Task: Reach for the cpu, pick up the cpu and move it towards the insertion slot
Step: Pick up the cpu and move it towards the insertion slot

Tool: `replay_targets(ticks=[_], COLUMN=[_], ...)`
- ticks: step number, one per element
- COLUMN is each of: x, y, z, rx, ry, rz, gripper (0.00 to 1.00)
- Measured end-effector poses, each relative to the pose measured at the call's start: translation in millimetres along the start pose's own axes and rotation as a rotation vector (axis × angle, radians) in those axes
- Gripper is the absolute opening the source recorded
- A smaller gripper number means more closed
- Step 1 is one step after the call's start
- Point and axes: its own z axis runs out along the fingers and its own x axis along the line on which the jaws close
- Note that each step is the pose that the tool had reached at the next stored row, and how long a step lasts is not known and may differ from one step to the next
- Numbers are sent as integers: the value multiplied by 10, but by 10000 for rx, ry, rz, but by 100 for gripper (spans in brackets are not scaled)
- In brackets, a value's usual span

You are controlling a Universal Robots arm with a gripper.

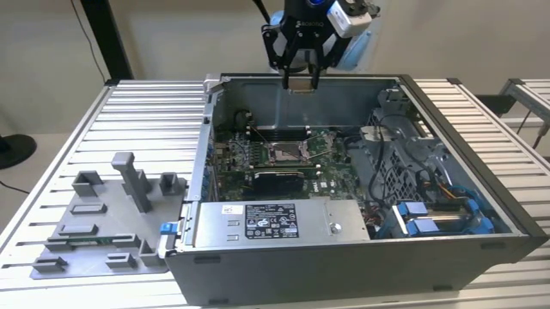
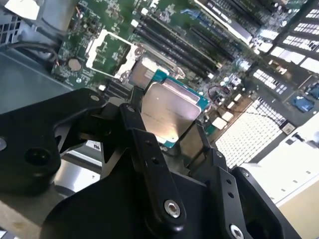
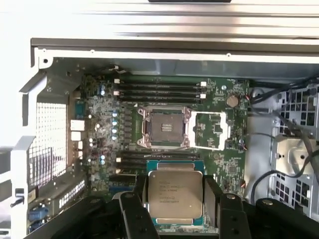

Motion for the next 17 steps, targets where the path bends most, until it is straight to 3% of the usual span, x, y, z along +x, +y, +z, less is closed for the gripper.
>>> replay_targets(ticks=[9, 13, 17], x=[7, 8, 10], y=[294, 360, 365], z=[60, 70, 71], rx=[10, 9, 10], ry=[0, -1, 0], rz=[0, 36, 56], gripper=[0, 0, 0])
